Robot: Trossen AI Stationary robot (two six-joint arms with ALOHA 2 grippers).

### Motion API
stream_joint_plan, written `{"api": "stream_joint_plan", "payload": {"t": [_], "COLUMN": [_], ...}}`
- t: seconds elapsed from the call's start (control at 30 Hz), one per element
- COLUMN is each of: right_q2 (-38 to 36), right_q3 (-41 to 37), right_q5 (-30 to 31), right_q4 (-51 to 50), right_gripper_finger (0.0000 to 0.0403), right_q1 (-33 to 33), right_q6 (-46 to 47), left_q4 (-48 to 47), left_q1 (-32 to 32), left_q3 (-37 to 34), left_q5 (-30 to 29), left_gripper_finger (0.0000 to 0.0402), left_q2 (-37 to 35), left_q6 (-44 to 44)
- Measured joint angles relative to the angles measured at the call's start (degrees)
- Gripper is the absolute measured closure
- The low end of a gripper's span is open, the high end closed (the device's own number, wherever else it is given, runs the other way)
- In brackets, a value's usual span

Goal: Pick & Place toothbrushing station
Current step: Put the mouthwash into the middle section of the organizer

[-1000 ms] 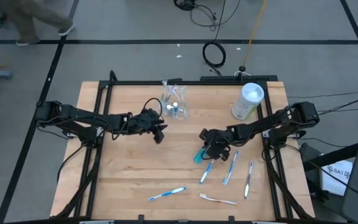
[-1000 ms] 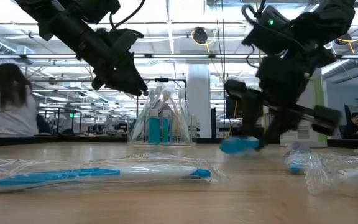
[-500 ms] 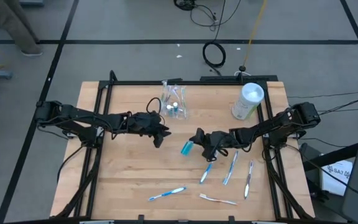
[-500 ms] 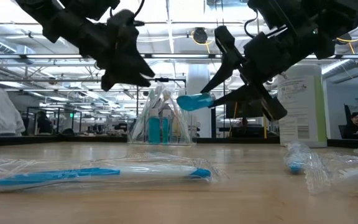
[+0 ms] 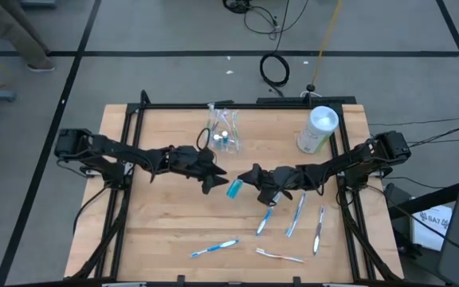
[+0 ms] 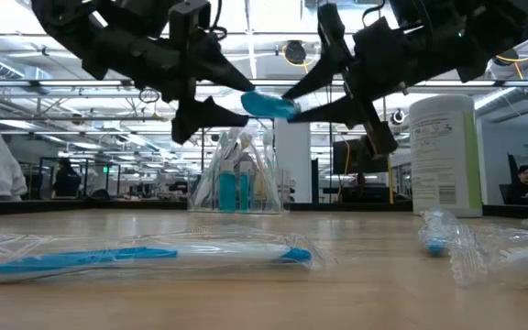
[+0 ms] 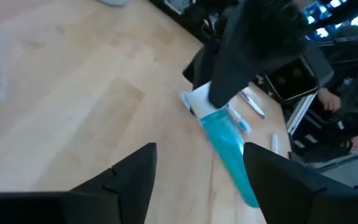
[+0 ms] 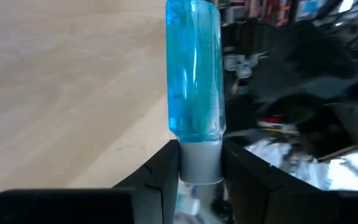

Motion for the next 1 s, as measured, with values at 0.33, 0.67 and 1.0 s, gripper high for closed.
{"api": "stream_joint_plan", "payload": {"t": [0.33,0.67,1.0], "right_q2": [0.0,-0.01,-0.02], "right_q3": [0.02,0.02,0.02], "right_q5": [-0.01,-0.01,-0.06], "right_q4": [0.89,3.63,4.23], "right_gripper_finger": [0.0299,0.0299,0.0298], "right_q1": [-1.09,-3.23,-3.59], "right_q6": [-3.9,-6.25,-6.51], "left_q4": [10.98,11.12,10.74], "left_q1": [-0.78,-0.8,-0.58], "left_q3": [-0.02,-0.04,-0.02], "left_q5": [4.07,4.02,3.85], "left_gripper_finger": [0.0151,0.0155,0.0252], "left_q2": [6.12,6.64,6.64], "left_q6": [-7.67,-5.38,-6.05]}}
